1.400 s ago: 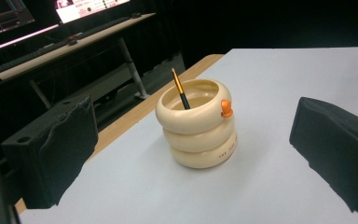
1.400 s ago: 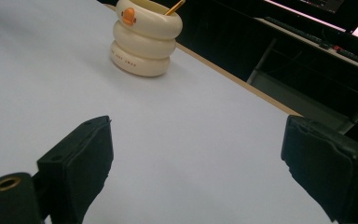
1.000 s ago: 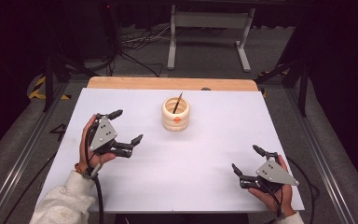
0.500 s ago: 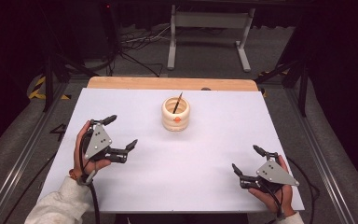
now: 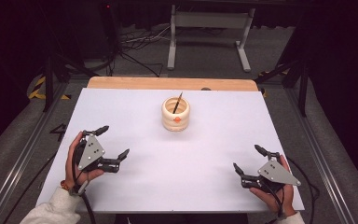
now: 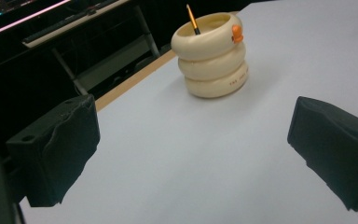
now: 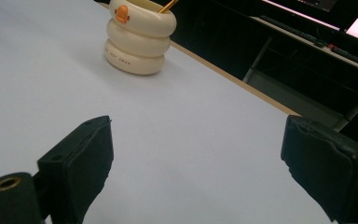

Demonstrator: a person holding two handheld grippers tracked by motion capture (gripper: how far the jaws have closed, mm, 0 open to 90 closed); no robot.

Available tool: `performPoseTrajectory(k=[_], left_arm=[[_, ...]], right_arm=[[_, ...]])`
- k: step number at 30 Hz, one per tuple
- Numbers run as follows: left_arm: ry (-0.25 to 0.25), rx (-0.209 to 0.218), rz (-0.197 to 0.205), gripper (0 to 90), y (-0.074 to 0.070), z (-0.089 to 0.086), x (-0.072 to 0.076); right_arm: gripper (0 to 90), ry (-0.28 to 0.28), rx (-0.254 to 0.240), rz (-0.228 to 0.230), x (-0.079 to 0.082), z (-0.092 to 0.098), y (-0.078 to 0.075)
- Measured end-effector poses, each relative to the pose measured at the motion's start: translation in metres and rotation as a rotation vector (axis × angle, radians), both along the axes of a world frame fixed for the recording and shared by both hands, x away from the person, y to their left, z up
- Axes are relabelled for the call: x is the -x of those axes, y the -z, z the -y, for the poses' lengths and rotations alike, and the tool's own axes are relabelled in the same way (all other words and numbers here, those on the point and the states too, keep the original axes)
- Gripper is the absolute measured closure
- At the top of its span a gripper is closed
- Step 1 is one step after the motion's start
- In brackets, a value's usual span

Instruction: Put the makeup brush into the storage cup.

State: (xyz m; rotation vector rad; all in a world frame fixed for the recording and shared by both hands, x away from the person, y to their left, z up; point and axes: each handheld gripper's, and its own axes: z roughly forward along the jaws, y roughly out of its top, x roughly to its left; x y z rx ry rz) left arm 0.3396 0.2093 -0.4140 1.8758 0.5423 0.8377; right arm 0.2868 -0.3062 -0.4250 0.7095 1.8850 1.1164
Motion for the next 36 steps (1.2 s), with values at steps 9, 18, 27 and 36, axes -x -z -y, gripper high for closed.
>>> performPoseTrajectory(k=[9,18,27,36], left_arm=[[-0.018,-0.009,-0.020,3.4,0.007,-0.011,0.006],[-0.045,-0.046,-0.050,3.4,0.019,-0.026,0.010],[-0.064,0.000,-0.088,3.8,0.026,-0.042,0.015],[-0.075,0.046,-0.127,4.3,0.034,-0.056,0.021]], right_arm=[[10.0,-0.007,0.001,-0.009,0.000,0.000,0.001],[10.0,-0.012,0.008,-0.012,0.000,-0.001,0.002],[10.0,-0.015,0.014,-0.013,0.000,-0.004,0.002],[10.0,-0.022,0.026,-0.018,0.000,-0.007,0.004]])
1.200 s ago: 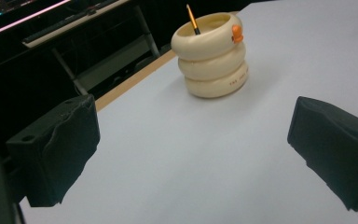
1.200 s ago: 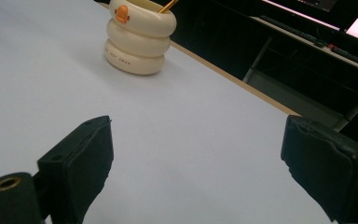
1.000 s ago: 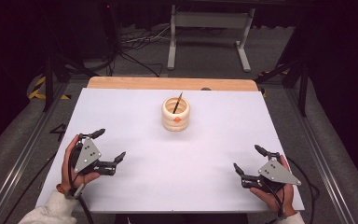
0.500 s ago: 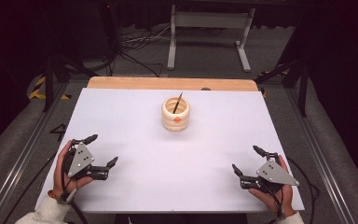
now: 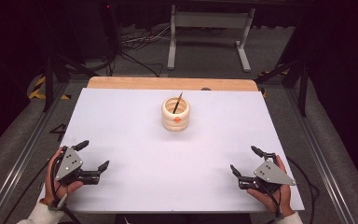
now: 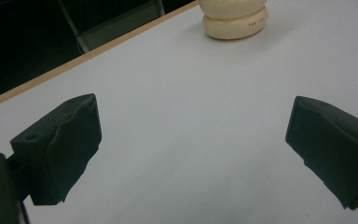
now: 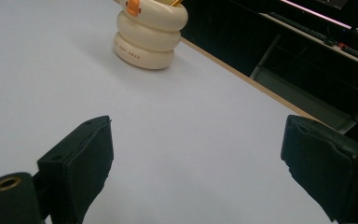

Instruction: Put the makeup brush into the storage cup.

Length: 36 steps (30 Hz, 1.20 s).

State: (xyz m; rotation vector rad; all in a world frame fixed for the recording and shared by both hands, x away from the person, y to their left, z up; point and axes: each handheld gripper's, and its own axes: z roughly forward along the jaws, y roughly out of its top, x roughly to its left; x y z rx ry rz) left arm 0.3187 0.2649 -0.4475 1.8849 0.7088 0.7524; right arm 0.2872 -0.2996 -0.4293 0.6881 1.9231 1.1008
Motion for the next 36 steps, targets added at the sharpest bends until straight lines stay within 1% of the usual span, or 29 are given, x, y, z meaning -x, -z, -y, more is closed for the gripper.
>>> performPoseTrajectory(k=[4,6,7,9,10,13,16,17,19,20,21,22,24,25,26,27,28,31,32,33,34,36], left_arm=[[0.010,0.016,-0.010,4.7,0.001,0.000,0.001],[0.014,0.014,-0.010,4.5,0.001,0.000,0.000],[0.024,0.021,-0.018,4.6,0.002,0.001,0.000],[0.028,0.020,-0.021,4.6,0.002,0.002,-0.001],[0.034,0.023,-0.029,4.7,0.003,0.003,-0.002],[0.046,0.014,-0.029,4.7,0.002,0.006,-0.002],[0.058,0.017,-0.035,4.7,0.002,0.011,-0.003],[0.062,0.023,-0.043,4.7,0.002,0.013,-0.003],[0.056,0.026,-0.039,4.8,0.001,0.016,-0.004],[0.050,0.035,-0.043,4.8,0.001,0.017,-0.003],[0.036,0.038,-0.045,4.8,0.000,0.019,-0.003],[0.036,0.038,-0.045,5.1,0.000,0.019,-0.003],[0.043,0.058,-0.044,4.9,0.000,0.024,-0.001],[0.041,0.052,-0.042,4.3,0.000,0.026,-0.001],[0.045,0.057,-0.042,4.6,0.000,0.028,0.000],[0.056,0.058,-0.046,4.3,0.000,0.030,0.000],[0.054,0.050,-0.045,4.2,0.000,0.031,0.000],[0.059,0.052,-0.047,4.5,0.001,0.032,0.000],[0.057,0.045,-0.046,4.5,0.002,0.032,0.000],[0.062,0.050,-0.054,4.5,0.002,0.033,0.000],[0.064,0.043,-0.055,4.5,0.002,0.033,0.000],[0.068,0.042,-0.054,4.5,0.003,0.034,0.000]], right_arm=[[10.0,-0.005,0.009,-0.002,0.000,-0.001,0.001],[10.0,-0.005,0.004,0.002,0.000,-0.001,0.000],[10.0,-0.006,0.003,0.000,-0.001,-0.001,0.000],[10.0,-0.005,0.006,-0.003,-0.001,-0.001,0.001],[10.0,-0.006,0.010,-0.003,-0.001,-0.001,0.001],[10.0,-0.007,0.012,0.002,0.000,-0.001,0.001],[10.0,-0.008,0.011,0.004,0.001,-0.001,0.000],[10.0,-0.008,0.012,0.006,0.001,-0.002,0.000],[10.0,-0.008,0.010,0.006,0.001,-0.002,0.000],[10.0,-0.008,0.011,0.005,0.001,-0.003,0.000],[10.0,-0.009,0.015,0.005,0.001,-0.003,0.000],[10.0,-0.009,0.015,0.005,0.001,-0.004,0.000],[10.0,-0.010,0.017,0.008,0.001,-0.004,0.000],[10.0,-0.011,0.017,0.008,0.001,-0.004,0.000],[10.0,-0.012,0.019,0.004,0.001,-0.004,0.000],[10.0,-0.012,0.019,0.003,0.000,-0.004,0.001],[10.0,-0.013,0.020,0.002,0.000,-0.004,0.001],[10.0,-0.014,0.017,0.002,0.000,-0.004,0.001],[10.0,-0.014,0.017,0.002,0.000,-0.004,0.001],[10.0,-0.014,0.018,0.001,0.000,-0.004,0.001],[10.0,-0.016,0.018,0.000,0.000,-0.004,0.001],[10.0,-0.016,0.019,-0.002,0.000,-0.004,0.001]])
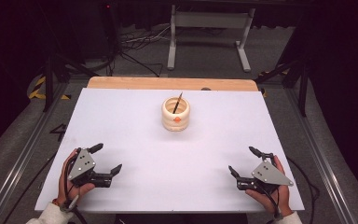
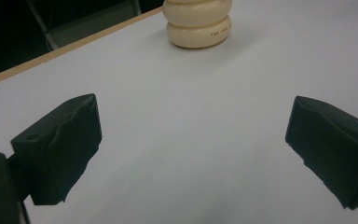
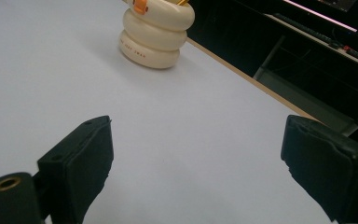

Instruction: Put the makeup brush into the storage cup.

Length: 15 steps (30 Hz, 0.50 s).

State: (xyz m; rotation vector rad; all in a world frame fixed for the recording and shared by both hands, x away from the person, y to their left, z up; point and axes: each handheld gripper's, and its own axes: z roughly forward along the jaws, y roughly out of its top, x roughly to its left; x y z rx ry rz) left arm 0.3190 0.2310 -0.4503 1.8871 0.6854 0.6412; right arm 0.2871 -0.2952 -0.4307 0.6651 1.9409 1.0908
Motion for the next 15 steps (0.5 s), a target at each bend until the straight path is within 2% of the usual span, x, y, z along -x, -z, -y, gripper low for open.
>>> performPoseTrajectory(k=[15], left_arm=[[0.001,-0.024,0.015,4.5,-0.0006,0.0011,-0.0001]], right_arm=[[10.0,-0.002,-0.001,-0.003,-0.0006,0.0006,0.0009]])
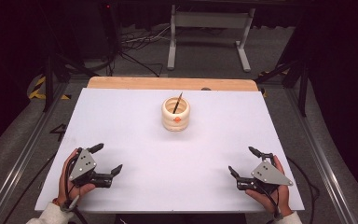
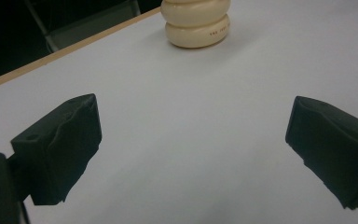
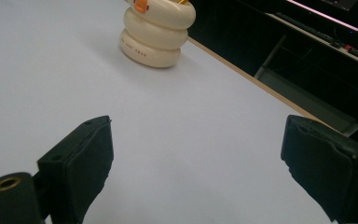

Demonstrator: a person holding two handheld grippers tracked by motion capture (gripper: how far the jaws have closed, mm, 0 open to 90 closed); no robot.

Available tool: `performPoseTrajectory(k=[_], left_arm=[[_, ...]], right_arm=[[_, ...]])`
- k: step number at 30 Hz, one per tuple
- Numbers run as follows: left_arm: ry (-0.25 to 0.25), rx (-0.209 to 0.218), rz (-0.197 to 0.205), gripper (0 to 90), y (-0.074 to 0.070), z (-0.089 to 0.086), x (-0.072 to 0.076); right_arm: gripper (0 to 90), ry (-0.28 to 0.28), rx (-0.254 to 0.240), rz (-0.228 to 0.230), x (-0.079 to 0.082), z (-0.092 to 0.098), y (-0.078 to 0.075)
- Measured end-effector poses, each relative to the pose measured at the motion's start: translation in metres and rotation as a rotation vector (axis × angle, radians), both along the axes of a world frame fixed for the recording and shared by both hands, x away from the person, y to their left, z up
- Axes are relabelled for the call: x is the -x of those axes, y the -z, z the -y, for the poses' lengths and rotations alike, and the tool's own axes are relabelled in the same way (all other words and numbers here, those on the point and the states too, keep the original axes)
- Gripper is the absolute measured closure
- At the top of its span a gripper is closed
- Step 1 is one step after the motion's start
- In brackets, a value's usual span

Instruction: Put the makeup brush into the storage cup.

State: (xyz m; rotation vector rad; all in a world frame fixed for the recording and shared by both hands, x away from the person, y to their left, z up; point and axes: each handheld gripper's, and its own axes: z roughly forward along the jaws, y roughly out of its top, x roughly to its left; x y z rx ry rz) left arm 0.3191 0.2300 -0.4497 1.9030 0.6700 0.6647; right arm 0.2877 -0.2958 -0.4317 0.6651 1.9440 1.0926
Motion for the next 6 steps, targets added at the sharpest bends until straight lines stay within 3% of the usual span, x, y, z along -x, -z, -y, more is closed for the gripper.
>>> performPoseTrajectory(k=[6], left_arm=[[-0.005,0.004,0.000,4.6,-0.0002,-0.0008,-0.0009]], right_arm=[[10.0,0.003,-0.006,-0.002,-0.0002,0.0010,0.0000]])
